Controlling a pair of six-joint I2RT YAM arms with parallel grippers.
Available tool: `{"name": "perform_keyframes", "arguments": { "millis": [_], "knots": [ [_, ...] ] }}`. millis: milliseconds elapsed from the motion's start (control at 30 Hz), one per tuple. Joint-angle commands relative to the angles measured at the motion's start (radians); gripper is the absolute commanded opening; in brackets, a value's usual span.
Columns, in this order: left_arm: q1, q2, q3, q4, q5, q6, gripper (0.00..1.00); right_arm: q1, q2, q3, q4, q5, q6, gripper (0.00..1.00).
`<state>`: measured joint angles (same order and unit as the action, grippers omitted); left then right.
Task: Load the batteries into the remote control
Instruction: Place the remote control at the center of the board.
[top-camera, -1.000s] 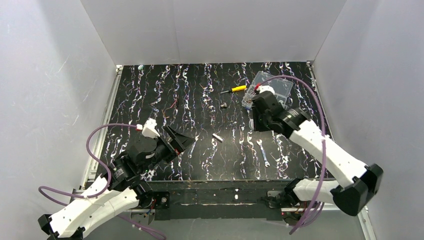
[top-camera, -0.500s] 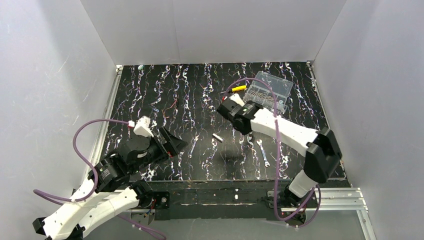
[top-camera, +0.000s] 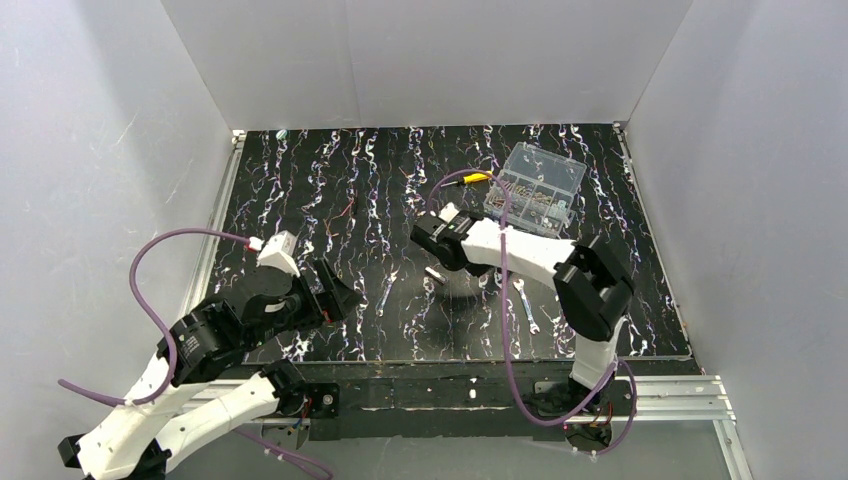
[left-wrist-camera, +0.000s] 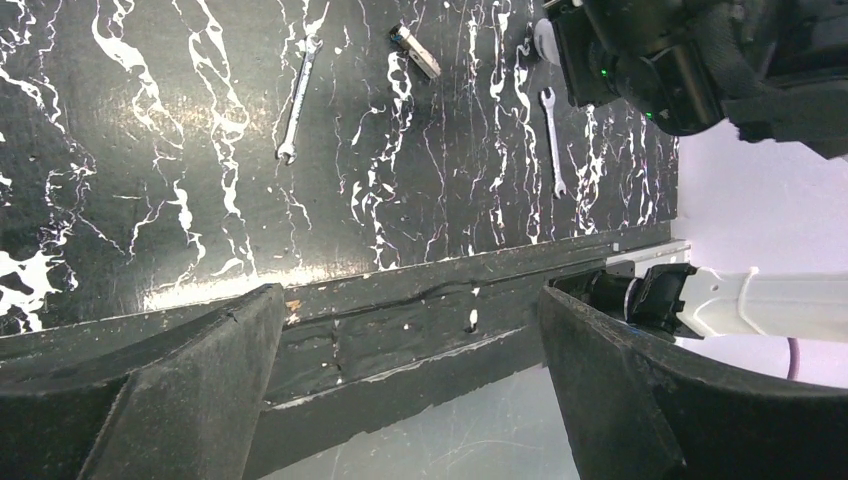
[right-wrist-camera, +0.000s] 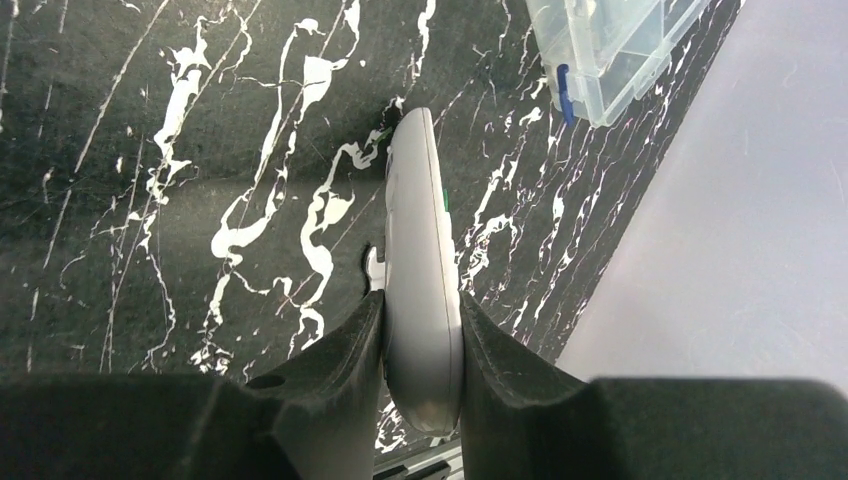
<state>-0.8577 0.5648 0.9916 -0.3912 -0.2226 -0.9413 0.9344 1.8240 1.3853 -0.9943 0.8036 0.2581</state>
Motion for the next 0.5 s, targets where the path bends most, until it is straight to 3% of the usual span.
{"name": "perform_keyframes", "arguments": {
  "millis": [0,133,300,467],
  "knots": [
    [0.001,-0.012,0.015,-0.057,-0.026,0.024,0.98,0.014,0.050,0.023,-0.006,0.074,0.008,0.01],
    [0.002,-0.013,0.006,-0.057,-0.019,0.014,0.98,0.032,0.110,0.028,-0.018,0.088,0.032,0.03],
    [0.002,-0.007,0.008,-0.057,-0.002,0.012,0.98,0.051,0.158,0.031,-0.015,0.077,0.056,0.26],
    [0.002,-0.005,0.008,-0.056,0.007,0.012,0.98,0.062,0.177,0.031,0.003,0.061,0.060,0.38]
  ]
}}
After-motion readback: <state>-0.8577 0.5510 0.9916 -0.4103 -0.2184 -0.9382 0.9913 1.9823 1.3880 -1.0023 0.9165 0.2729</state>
